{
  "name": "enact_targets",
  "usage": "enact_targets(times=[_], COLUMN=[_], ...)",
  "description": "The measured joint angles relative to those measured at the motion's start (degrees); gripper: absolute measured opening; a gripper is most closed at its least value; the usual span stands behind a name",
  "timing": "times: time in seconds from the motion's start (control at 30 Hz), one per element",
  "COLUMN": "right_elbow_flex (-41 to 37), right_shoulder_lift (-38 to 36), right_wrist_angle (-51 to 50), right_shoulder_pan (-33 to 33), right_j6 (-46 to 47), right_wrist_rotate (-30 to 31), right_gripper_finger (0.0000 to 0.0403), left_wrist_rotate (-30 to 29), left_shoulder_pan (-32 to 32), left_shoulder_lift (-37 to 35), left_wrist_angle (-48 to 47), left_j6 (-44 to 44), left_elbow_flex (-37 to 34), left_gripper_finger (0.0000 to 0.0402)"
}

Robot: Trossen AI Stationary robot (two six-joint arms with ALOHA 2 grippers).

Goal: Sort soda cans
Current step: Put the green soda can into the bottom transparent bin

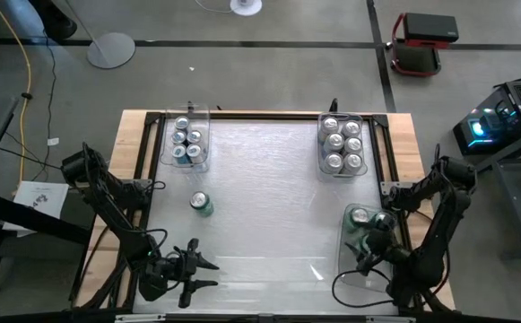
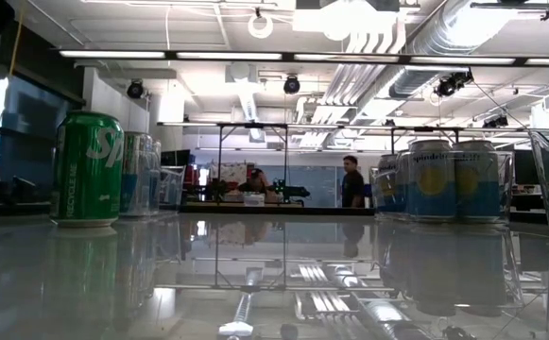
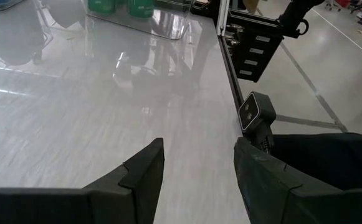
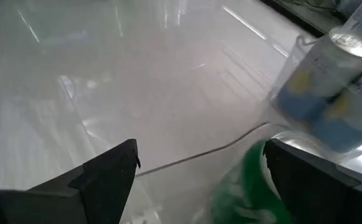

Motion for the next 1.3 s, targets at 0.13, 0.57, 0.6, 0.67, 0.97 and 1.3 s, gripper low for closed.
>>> enact_targets(times=[0.13, 0.57, 0.6, 0.67, 0.97, 1.3], right_elbow_flex=[6.27, 23.95, 23.65, 22.90, 19.11, 14.09], right_shoulder_lift=[-0.06, -0.27, -0.37, -0.41, -0.87, -3.38], right_wrist_angle=[-3.40, -7.88, -7.76, -7.56, -7.68, -2.50], right_shoulder_pan=[0.00, -7.31, -8.06, -9.61, -16.19, -24.63], right_j6=[-2.50, 3.63, 5.24, 8.68, 13.56, 7.15], right_wrist_rotate=[-2.44, -35.45, -37.00, -40.33, -49.77, -54.08], right_gripper_finger=[0.0342, 0.0334, 0.0334, 0.0334, 0.0334, 0.0335], left_wrist_rotate=[0.00, -0.55, -0.55, -0.55, -0.46, -0.42], left_shoulder_pan=[0.00, 1.16, 1.16, 1.14, 1.16, 1.16], left_shoulder_lift=[0.00, 0.00, 0.00, 0.00, 0.00, 0.02], left_wrist_angle=[0.00, 0.00, 0.00, 0.00, -0.01, -0.48], left_j6=[0.04, 6.13, 6.57, 7.56, 11.05, 12.20], left_elbow_flex=[-0.01, 0.00, -0.02, 0.00, -0.02, -0.02], left_gripper_finger=[0.0174, 0.0174, 0.0174, 0.0174, 0.0174, 0.0174])
